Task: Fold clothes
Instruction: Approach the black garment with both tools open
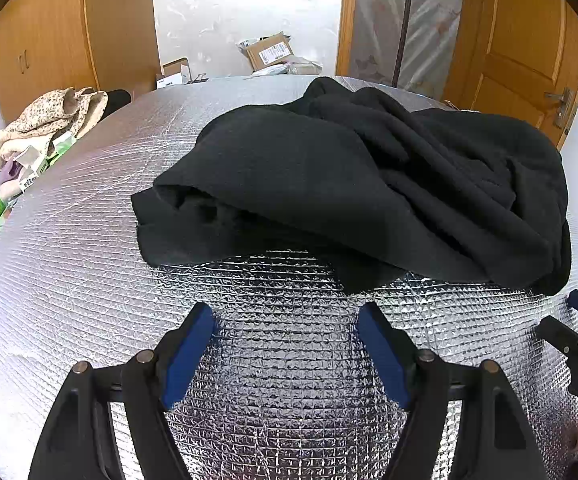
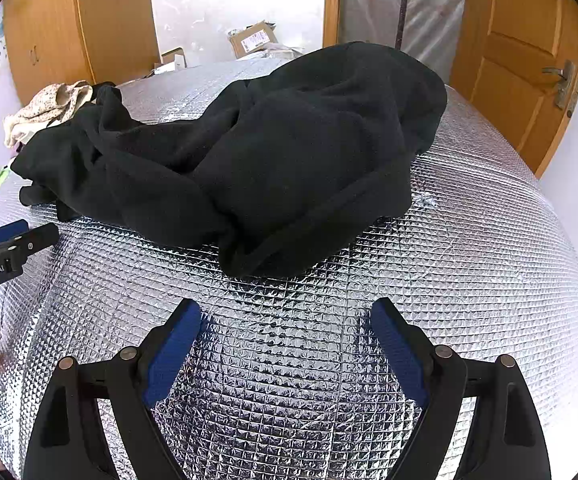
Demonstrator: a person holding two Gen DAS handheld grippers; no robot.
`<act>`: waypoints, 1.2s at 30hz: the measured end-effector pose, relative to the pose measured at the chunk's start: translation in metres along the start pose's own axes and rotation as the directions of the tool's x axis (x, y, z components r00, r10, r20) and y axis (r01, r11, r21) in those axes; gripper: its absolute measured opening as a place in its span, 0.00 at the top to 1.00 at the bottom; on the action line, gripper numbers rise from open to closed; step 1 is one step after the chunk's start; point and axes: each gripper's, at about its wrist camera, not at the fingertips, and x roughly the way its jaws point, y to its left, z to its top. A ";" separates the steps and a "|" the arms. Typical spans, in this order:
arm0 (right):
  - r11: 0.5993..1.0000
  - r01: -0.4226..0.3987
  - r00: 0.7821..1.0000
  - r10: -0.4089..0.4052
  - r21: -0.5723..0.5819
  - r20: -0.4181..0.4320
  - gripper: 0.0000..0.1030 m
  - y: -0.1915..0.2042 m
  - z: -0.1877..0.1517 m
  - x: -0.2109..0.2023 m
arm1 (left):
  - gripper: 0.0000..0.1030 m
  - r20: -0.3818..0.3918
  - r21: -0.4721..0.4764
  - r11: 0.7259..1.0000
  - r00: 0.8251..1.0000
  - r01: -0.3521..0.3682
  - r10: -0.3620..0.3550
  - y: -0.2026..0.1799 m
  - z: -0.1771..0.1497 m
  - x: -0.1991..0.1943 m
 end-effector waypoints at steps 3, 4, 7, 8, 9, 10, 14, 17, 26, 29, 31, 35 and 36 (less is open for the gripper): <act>1.000 -0.001 1.000 0.001 0.001 0.000 0.14 0.000 0.000 0.000 | 0.26 0.001 0.000 1.000 1.000 0.001 -0.001 0.001 0.000 -0.001; 1.000 -0.001 1.000 0.001 0.001 0.000 0.14 0.000 0.000 0.000 | 0.26 0.002 0.000 1.000 1.000 0.001 -0.001 0.002 0.000 -0.001; 1.000 0.000 1.000 0.000 0.000 0.001 0.14 0.000 -0.001 0.000 | 0.26 0.003 0.000 1.000 1.000 0.002 -0.002 0.003 0.000 -0.003; 1.000 0.000 1.000 0.000 0.000 0.001 0.14 0.000 -0.001 0.000 | 0.26 0.003 0.000 1.000 1.000 0.002 -0.002 0.003 0.000 -0.003; 1.000 0.001 1.000 -0.001 0.000 0.001 0.14 0.000 -0.002 0.000 | 0.26 0.003 0.000 1.000 1.000 0.002 -0.002 0.004 0.000 -0.003; 1.000 0.001 1.000 -0.001 0.000 0.002 0.14 0.000 -0.002 -0.001 | 0.26 0.004 0.000 1.000 1.000 0.003 -0.003 0.004 0.000 -0.004; 1.000 -0.001 1.000 0.001 0.000 0.005 0.14 0.002 -0.004 -0.003 | 0.28 0.005 -0.004 1.000 1.000 0.012 -0.012 0.011 0.000 -0.005; 1.000 -0.026 1.000 0.026 -0.002 0.007 0.14 0.007 -0.005 -0.009 | 0.32 0.001 -0.008 1.000 1.000 0.008 -0.008 0.002 0.002 -0.005; 0.998 -0.058 0.997 0.058 -0.004 0.041 0.14 0.025 -0.001 -0.017 | 0.40 -0.006 -0.041 0.998 0.999 0.049 -0.049 0.020 0.000 -0.014; 0.998 -0.063 0.996 0.063 -0.006 0.060 0.14 0.028 -0.008 -0.024 | 0.42 -0.003 -0.035 0.998 0.998 0.057 -0.058 0.018 -0.004 -0.016; 0.998 -0.067 0.995 0.067 -0.003 0.071 0.14 0.029 -0.009 -0.029 | 0.44 -0.003 -0.028 0.998 0.998 0.064 -0.064 0.015 -0.006 -0.017; 0.997 -0.081 0.991 0.081 -0.001 0.103 0.14 0.025 -0.013 -0.044 | 0.53 0.004 -0.012 0.997 0.997 0.071 -0.071 0.005 -0.013 -0.025; 0.996 -0.085 0.990 0.084 -0.001 0.112 0.14 0.024 -0.014 -0.047 | 0.53 0.009 -0.008 0.997 0.997 0.073 -0.073 0.005 -0.014 -0.027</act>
